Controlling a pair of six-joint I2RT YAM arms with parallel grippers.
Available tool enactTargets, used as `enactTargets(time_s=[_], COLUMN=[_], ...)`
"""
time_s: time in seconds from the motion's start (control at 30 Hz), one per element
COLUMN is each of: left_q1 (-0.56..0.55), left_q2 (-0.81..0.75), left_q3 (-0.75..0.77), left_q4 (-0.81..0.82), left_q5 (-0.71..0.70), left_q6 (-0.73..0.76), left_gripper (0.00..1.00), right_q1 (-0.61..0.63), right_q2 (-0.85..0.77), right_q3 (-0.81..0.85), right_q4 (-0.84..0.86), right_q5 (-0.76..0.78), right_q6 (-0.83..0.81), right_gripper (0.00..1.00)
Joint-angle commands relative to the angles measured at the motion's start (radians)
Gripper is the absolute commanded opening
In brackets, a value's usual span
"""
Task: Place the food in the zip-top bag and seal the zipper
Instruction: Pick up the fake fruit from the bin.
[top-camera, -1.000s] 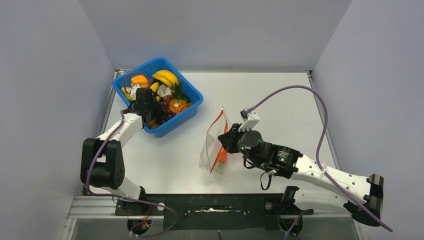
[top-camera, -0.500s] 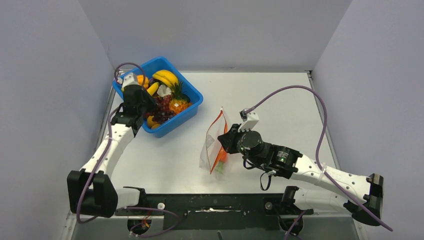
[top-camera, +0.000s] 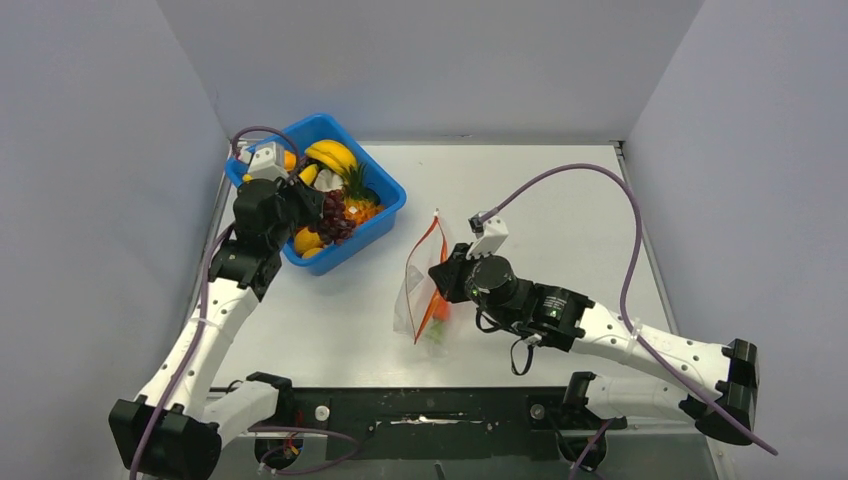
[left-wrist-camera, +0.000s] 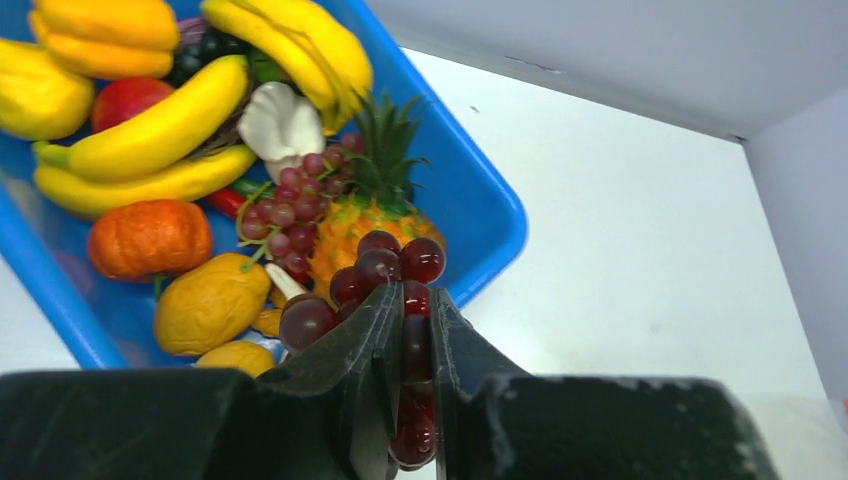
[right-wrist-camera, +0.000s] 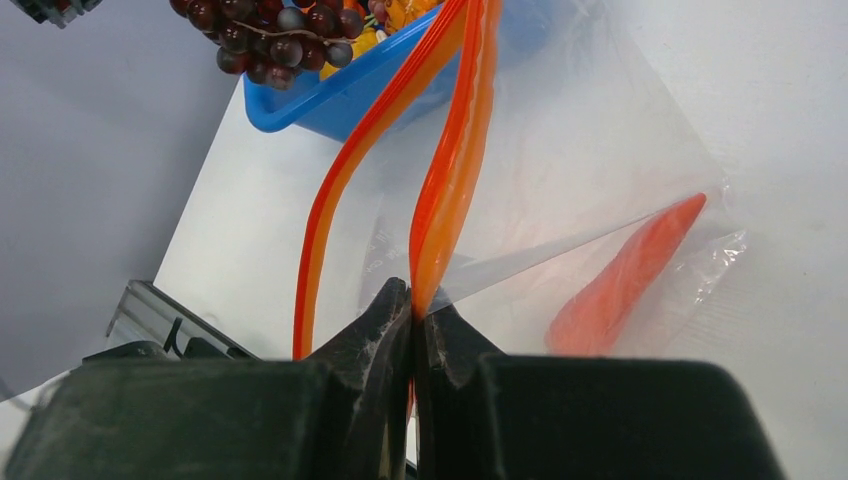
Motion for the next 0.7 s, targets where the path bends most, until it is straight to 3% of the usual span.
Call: enactTargets(time_s=[0.0,0.3,0.67], left_q1=[-0.051,-0.119,-0.14], left_q2=[-0.074,-0.181,-0.3], left_q3=[0.096,0.106,-0.13], left_q4=[0.022,0.074,0.525], left_q5=[0.095,0.313,0.541], left_q6=[0.022,-0.14,-0.543], left_gripper=[0.0,0.0,0.0], right_q1=[0.001,-0.019,-0.09], right_q2=[0.026,0.077,0.177], right_q3=[0.062,0.08,0.147], right_q4=[0.072,0.128,0.173], right_q5=[0.01,-0.002,-0.091], right_q6=[-0.018,-0.011,0.016], right_gripper=[0.0,0.0,0.0])
